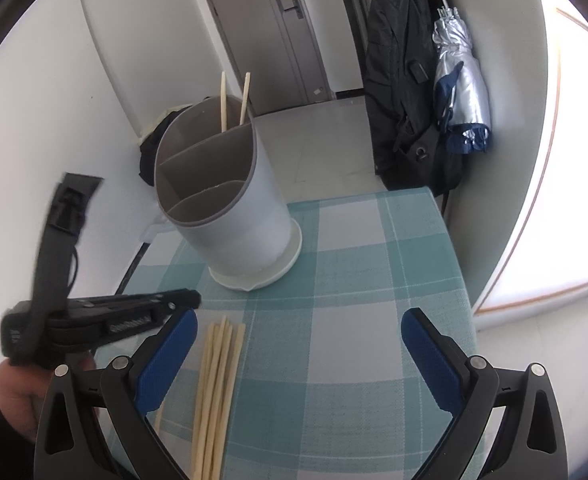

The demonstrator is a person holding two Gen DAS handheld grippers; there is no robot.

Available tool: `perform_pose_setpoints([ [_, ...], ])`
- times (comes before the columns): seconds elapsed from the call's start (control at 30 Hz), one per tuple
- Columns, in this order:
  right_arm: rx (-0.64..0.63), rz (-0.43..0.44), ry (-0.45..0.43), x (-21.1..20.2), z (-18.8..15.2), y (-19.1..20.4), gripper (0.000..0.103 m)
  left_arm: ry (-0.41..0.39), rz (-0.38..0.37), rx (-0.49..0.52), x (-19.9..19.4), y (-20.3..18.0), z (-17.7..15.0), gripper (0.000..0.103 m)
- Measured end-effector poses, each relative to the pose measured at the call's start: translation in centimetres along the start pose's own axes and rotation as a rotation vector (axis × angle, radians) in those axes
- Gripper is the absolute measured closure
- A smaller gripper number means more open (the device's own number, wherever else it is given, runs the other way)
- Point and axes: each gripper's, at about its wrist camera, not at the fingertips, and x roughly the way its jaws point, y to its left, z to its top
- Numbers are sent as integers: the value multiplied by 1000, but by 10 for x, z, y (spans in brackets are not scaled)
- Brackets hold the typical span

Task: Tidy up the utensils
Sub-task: 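Lower the left gripper and pinch one chopstick from the pile, then grasp a chopstick with the right gripper while the left gripper lifts its chopstick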

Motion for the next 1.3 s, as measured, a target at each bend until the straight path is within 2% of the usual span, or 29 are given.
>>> perform_pose_setpoints([
  [0.17,27,16,89,16,-6,4,28,-81,-32,-39,-28,12,-5,100],
  [0.2,30,12,107,20,-8,5,29,-90,-34,-47,-30,16,-4,100],
  [0.27,30,16,140,27,-11,8,39,-112,-44,-67,-36,26,-3,100],
  [0.4,5,14,191,39,-12,17,44,-148,-60,-101,-46,38,-1,100],
  [0.5,-31,6,240,52,-8,25,57,-167,-96,-138,-55,50,-1,100],
  [0.63,-99,-16,284,67,-3,39,59,-194,-109,-153,-64,59,-1,100],
  [0.77,-164,-44,337,85,-4,51,69,-208,-116,-156,-69,65,-1,100],
  [0.87,-223,-44,370,96,-7,61,73,-215,-126,-161,-73,69,-2,100],
  [1.03,-295,-75,365,102,-14,72,75,-221,-131,-168,-78,76,-2,100],
  [1.13,-323,-120,367,106,-15,76,83,-218,-137,-174,-78,79,-2,100],
  [1.3,-328,-136,362,111,-12,84,83,-208,-138,-178,-77,81,-3,100],
])
